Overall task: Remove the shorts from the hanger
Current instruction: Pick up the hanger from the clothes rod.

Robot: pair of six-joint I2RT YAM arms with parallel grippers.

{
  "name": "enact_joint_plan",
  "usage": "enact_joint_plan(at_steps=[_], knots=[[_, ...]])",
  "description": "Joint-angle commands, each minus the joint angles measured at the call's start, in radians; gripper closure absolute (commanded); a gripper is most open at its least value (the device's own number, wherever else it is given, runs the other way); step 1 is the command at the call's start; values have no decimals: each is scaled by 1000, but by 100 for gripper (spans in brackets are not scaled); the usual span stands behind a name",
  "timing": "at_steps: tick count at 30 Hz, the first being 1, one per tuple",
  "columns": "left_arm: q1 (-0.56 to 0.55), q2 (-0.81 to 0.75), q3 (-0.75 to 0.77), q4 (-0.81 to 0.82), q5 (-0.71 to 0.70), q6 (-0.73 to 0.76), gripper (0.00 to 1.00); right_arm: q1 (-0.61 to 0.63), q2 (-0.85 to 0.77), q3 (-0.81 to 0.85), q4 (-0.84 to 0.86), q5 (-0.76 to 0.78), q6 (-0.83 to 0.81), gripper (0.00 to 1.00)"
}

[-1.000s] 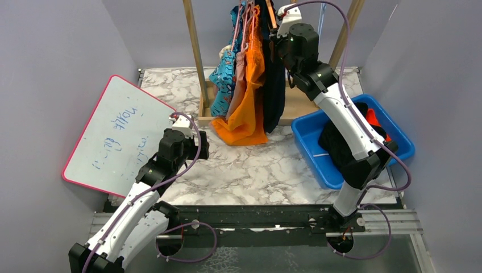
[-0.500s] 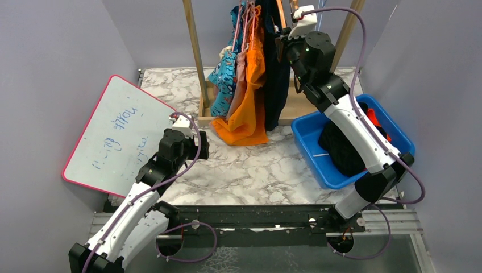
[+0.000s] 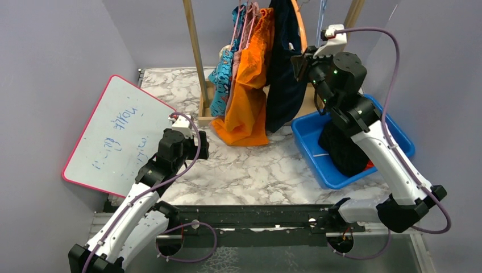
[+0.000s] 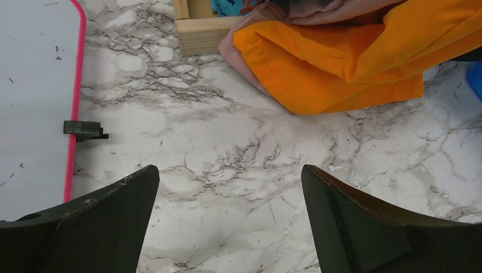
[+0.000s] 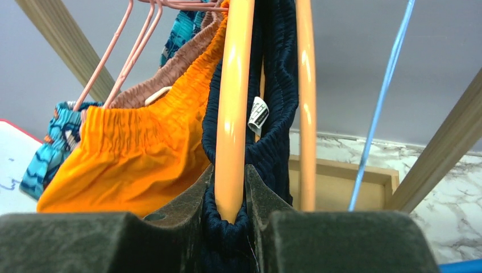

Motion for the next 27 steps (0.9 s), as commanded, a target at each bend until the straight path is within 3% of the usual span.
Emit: enact_joint_plan(at_steps=[1, 11, 17, 27], knots=[[-7, -9, 23, 5, 4, 1, 2, 6, -84, -6, 2, -67, 47, 98], [-6, -16, 20, 4, -3, -3, 2, 6, -166, -70, -195, -20, 67, 98], [-6, -8, 21, 3, -4, -5, 2, 6, -184, -64, -348, -107, 73, 98], [-6, 7, 23, 3, 4, -3, 2, 6, -306, -58, -398, -100, 74, 98]])
